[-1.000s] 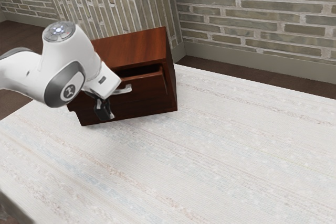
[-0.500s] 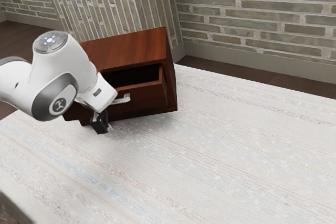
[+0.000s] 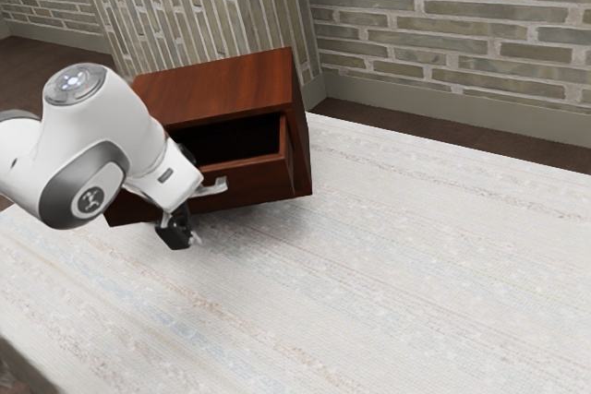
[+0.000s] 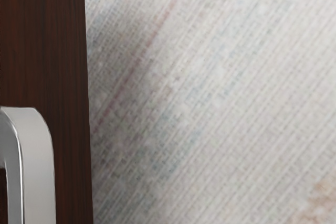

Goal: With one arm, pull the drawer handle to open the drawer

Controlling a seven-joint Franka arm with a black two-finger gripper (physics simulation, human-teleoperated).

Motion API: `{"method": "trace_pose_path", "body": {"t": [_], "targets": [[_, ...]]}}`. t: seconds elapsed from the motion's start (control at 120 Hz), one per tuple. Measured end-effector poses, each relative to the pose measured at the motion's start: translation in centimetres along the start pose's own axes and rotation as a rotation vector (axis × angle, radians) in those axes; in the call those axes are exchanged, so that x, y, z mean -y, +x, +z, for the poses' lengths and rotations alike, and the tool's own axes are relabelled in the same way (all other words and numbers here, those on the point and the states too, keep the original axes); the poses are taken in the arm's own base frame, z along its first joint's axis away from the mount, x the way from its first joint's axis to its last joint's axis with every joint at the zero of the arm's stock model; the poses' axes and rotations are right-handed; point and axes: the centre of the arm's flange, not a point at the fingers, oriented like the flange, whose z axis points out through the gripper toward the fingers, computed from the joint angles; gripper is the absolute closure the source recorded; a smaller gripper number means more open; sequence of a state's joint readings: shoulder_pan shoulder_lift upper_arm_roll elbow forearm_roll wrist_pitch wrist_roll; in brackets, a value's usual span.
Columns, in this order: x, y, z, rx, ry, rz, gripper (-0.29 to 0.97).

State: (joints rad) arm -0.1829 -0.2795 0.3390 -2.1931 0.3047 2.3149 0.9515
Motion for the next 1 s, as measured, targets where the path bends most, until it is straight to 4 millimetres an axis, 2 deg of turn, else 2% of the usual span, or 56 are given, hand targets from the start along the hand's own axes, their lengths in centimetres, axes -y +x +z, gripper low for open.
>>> {"method": "trace_pose_path", "body": {"t": [0.3,0.508,0.65,0.767,0.883,1.0], "targets": [[-1.5,-0.5,-0.6,-0.017,-0.010,0.004,0.01],[-2.1,0.2,-0.8,-0.017,-0.031,0.008,0.00],[-1.6,-1.0,-1.1,-0.033,-0.073,-0.048,0.00],[-1.2,-1.9,-3.5,-0.062,-0.069,-0.080,0.00],[-0.2,-2.9,-7.5,-0.087,-0.042,-0.108,0.00],[1.8,-3.3,-11.9,-0.092,-0.007,-0.135,0.00]]}}
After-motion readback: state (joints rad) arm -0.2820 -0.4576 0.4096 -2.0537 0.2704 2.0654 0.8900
